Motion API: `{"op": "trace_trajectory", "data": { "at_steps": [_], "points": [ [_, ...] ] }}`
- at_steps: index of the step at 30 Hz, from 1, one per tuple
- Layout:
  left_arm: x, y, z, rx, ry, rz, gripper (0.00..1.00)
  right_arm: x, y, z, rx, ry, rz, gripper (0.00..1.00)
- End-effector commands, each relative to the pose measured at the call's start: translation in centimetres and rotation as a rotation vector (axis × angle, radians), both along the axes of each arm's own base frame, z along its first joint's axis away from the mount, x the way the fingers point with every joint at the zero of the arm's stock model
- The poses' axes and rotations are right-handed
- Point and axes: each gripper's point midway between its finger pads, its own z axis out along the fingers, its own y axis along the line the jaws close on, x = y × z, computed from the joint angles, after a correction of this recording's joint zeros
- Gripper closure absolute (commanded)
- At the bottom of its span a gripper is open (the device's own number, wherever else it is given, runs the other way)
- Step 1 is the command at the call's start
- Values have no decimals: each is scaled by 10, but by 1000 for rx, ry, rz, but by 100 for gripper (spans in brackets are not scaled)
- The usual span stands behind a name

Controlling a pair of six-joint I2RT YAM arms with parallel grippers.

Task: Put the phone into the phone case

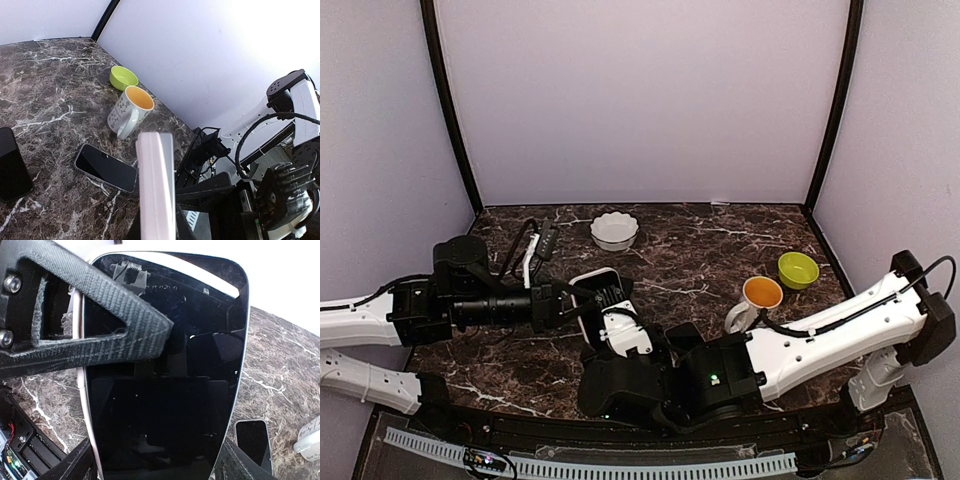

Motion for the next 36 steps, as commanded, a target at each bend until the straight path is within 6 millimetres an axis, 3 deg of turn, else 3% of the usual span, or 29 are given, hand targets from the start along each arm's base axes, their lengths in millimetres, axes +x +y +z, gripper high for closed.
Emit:
{"op": "trace_trajectory", "data": {
  "at_steps": [1,3,4,7,9,13,17,20,23,25,29,33,34,35,36],
  "points": [
    [5,10,-1,16,-31,35,100,-10,-2,20,17,-31,108,30],
    [0,13,2,19,-74,9,100,-16,-7,24,2,-22,200,4],
    [-8,13,7,11,-116,-39,100,-20,-10,24,-1,-5,261,2],
    [-31,10,19,-19,-204,-177,100,-35,-11,30,111,110,535,1],
    [-47,9,27,-51,-259,-271,100,-38,-17,63,317,125,682,3],
    [-65,7,39,-91,-306,-366,100,-32,-30,90,501,92,785,14],
    [-75,3,41,-108,-301,-432,100,-36,-22,111,528,38,837,18],
    [-83,-1,43,-125,-303,-473,100,-37,-13,114,518,35,866,29],
    [-91,-3,49,-149,-316,-506,100,-31,-7,109,509,74,856,51],
    [-96,-1,52,-172,-323,-525,100,-32,-4,105,515,102,871,59],
    [-101,1,53,-197,-319,-541,100,-37,2,99,513,150,906,100],
    [-102,7,60,-226,-335,-525,100,-40,-3,97,516,169,918,100],
    [-102,9,61,-232,-341,-517,100,-37,-7,97,519,168,900,92],
    [-100,10,62,-232,-341,-499,100,-35,-11,94,522,173,877,52],
    [-99,12,64,-237,-348,-487,100,-36,-14,91,527,185,873,33]
  ]
}}
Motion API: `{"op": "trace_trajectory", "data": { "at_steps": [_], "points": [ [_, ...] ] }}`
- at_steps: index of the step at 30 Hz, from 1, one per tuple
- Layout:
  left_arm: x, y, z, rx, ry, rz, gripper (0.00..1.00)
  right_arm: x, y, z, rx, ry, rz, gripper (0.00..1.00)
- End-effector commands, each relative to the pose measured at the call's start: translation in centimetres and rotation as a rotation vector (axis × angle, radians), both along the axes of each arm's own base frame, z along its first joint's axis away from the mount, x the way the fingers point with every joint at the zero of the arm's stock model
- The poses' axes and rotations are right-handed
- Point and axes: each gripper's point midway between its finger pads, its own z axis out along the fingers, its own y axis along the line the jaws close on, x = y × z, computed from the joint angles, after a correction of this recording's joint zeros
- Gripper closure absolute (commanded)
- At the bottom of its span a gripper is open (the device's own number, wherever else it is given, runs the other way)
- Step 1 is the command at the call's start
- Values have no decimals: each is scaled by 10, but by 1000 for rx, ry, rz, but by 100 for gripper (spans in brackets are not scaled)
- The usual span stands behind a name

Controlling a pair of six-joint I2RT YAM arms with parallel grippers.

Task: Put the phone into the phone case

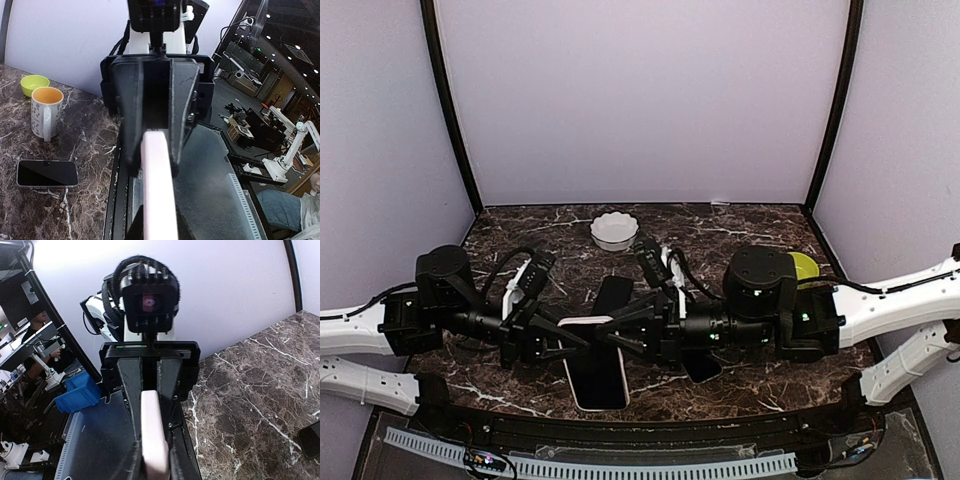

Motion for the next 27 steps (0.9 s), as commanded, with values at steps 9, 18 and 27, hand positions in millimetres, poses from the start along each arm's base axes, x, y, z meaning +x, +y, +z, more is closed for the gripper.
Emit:
{"op": "trace_trajectory", "data": {
  "at_steps": [9,18,27],
  "points": [
    [2,15,53,-187,-87,67,100,-27,9,-44,-74,100,64,42],
    [8,22,63,-204,-115,117,100,-26,-10,-52,-61,113,30,45],
    [9,23,67,-209,-114,128,100,-33,-3,-55,-82,109,59,100]
  ]
}}
